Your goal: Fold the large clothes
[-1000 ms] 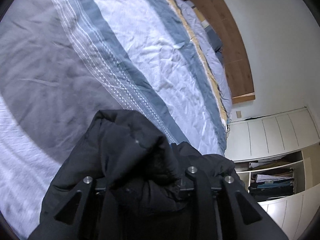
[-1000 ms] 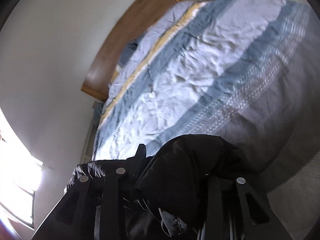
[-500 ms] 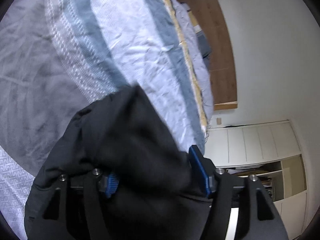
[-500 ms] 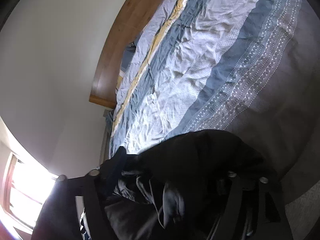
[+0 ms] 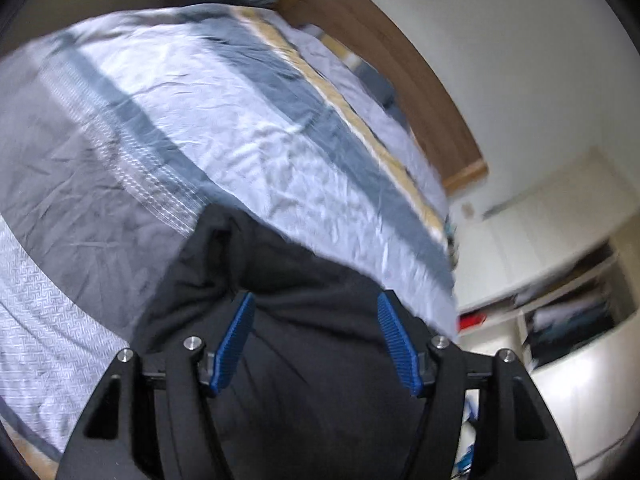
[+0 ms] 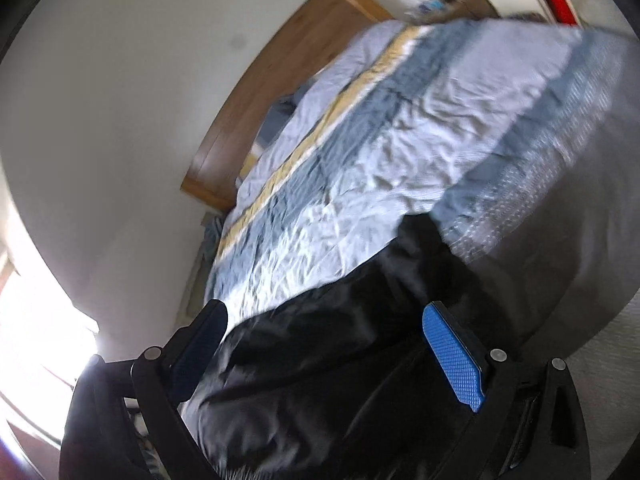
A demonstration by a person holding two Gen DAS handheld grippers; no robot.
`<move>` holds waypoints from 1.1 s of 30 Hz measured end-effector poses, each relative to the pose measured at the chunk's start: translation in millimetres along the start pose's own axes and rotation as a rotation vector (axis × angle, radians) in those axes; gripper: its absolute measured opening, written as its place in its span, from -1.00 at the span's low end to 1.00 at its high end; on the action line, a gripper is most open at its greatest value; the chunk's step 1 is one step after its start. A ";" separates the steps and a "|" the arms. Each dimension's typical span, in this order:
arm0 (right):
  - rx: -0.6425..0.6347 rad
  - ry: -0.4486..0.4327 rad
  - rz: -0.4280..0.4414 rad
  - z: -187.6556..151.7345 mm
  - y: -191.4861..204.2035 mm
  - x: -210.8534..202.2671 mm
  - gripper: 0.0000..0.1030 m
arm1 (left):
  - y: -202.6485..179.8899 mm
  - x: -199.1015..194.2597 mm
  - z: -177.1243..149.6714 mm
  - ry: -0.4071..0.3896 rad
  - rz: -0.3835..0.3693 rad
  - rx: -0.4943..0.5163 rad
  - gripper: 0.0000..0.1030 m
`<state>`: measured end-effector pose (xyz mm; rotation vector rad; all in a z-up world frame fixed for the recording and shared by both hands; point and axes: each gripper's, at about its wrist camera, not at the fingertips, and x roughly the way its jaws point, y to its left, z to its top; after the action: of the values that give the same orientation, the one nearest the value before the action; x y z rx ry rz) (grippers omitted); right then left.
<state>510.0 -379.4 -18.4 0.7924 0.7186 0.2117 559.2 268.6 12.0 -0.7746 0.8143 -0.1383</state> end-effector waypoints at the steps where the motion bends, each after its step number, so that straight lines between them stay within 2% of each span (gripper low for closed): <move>1: -0.034 0.013 -0.009 -5.6 10.2 1.3 0.89 | -11.0 3.4 -9.7 0.014 0.005 0.034 0.21; 7: -0.206 0.078 -0.053 -42.3 63.1 27.2 0.89 | -68.1 45.6 -63.0 0.116 0.018 0.183 0.21; 12: -0.260 0.126 -0.077 -56.4 81.4 69.3 0.88 | -104.3 89.8 -81.7 0.169 0.020 0.260 0.21; 14: -0.277 0.163 -0.112 -62.3 82.5 92.8 0.89 | -112.3 117.1 -86.0 0.199 0.061 0.277 0.21; 19: -0.327 0.214 -0.209 -64.8 76.1 143.1 0.93 | -117.9 173.7 -80.0 0.221 0.166 0.312 0.21; 26: -0.296 0.246 -0.252 -35.8 55.6 193.1 0.97 | -112.8 237.0 -49.9 0.259 0.233 0.299 0.21; 29: -0.277 0.269 -0.255 -24.8 43.5 205.7 0.97 | -109.8 252.9 -37.0 0.283 0.255 0.308 0.21; 33: -0.264 0.283 -0.256 -10.6 16.9 199.2 0.97 | -92.6 249.0 -23.6 0.275 0.288 0.309 0.21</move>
<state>653.1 -276.0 -112.8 0.4167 1.0279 0.1837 731.4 90.3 -86.3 -0.3449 1.1257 -0.1101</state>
